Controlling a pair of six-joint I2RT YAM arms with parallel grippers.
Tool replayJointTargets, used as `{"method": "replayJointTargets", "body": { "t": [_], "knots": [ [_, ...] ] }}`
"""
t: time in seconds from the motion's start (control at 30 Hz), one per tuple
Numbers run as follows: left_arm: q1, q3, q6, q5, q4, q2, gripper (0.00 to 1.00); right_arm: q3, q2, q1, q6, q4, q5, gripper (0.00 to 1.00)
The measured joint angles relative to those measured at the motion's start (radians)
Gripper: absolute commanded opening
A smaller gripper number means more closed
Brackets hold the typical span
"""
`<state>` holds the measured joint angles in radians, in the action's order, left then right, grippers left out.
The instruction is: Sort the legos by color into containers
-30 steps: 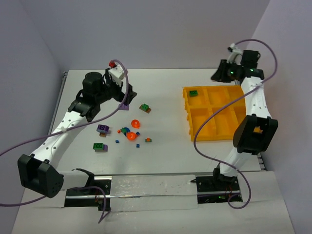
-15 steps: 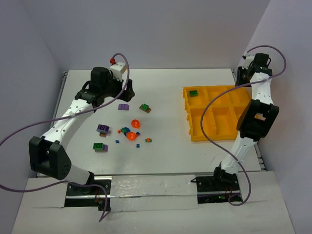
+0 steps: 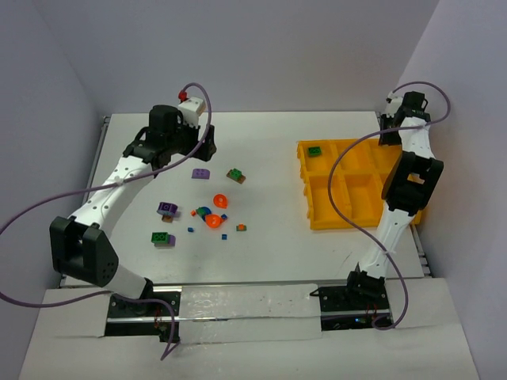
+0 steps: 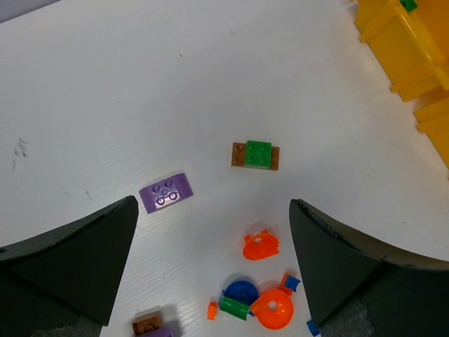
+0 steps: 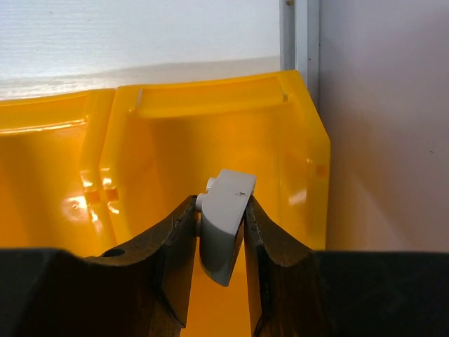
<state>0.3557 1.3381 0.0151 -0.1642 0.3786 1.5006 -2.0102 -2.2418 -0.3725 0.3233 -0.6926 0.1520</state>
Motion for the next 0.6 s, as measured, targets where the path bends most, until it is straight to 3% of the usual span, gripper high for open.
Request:
{"method": "replayJointTargets", "body": {
  "t": [0.1,0.27,0.5,0.6],
  "knots": [
    [-0.004,0.019,-0.004,0.007,0.012,0.023,0.99,0.0,-0.031,0.004,0.001,0.002,-0.013,0.08],
    [-0.01,0.036,-0.024,0.012,0.03,0.045,0.99,0.0,-0.076,0.011,0.005,0.005,-0.03,0.33],
    [-0.011,0.039,-0.027,0.015,0.032,0.051,0.99,-0.005,-0.084,0.02,0.007,0.021,-0.047,0.58],
    [-0.011,0.039,-0.027,0.016,0.032,0.053,0.99,-0.011,-0.086,0.029,0.008,0.029,-0.061,0.64]
  ]
}}
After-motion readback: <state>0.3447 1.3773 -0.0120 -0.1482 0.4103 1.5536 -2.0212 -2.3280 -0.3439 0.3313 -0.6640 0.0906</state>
